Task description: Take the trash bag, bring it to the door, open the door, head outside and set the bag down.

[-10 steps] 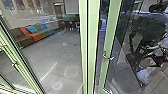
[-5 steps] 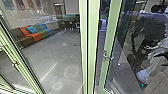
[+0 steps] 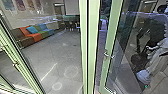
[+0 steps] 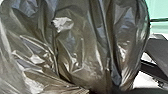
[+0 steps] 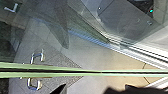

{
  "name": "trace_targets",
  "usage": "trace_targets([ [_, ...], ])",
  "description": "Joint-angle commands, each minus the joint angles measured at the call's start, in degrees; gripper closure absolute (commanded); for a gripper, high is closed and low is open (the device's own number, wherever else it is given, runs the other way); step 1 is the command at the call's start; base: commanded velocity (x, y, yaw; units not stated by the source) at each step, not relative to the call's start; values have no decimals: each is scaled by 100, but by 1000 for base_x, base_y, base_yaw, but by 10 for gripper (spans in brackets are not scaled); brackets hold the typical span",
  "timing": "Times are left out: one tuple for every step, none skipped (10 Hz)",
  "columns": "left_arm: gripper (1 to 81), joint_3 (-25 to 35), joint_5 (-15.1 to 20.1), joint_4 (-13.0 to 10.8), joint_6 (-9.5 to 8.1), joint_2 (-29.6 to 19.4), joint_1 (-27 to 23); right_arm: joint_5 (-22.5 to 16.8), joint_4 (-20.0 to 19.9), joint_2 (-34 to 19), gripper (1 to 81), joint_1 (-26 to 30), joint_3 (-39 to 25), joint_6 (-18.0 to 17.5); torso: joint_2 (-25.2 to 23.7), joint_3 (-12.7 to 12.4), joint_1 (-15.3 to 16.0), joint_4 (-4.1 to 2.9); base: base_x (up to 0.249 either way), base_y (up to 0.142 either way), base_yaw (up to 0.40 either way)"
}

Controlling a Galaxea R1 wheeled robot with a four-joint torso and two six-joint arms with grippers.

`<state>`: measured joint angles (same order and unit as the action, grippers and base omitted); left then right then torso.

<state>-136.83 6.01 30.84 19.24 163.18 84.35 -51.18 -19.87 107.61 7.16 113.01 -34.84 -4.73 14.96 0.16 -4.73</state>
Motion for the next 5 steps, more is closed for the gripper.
trace_targets([
  [811, 77, 577, 18, 19, -5, -124, 557, 537, -342, 10, 817, 502, 232, 0, 0, 0, 0, 0, 0, 0],
  [811, 77, 577, 18, 19, 4, -133, 556, 493, -404, 10, 791, 493, 232, 0, 0, 2, 0, 0, 0, 0],
  [811, 77, 577, 18, 19, -5, -124, 556, 388, -474, 10, 791, 458, 232, 0, 154, 2, 0, 0, 0, 0],
  [811, 77, 577, 18, 19, -5, -124, 556, 326, -518, 10, 800, 406, 232, 0, 426, 2, 0, 0, 0, 0],
  [811, 77, 577, 18, 19, -5, -115, 556, 326, -544, 10, 808, 423, 232, -2, 585, 0, 0, 0, 0, 0],
])
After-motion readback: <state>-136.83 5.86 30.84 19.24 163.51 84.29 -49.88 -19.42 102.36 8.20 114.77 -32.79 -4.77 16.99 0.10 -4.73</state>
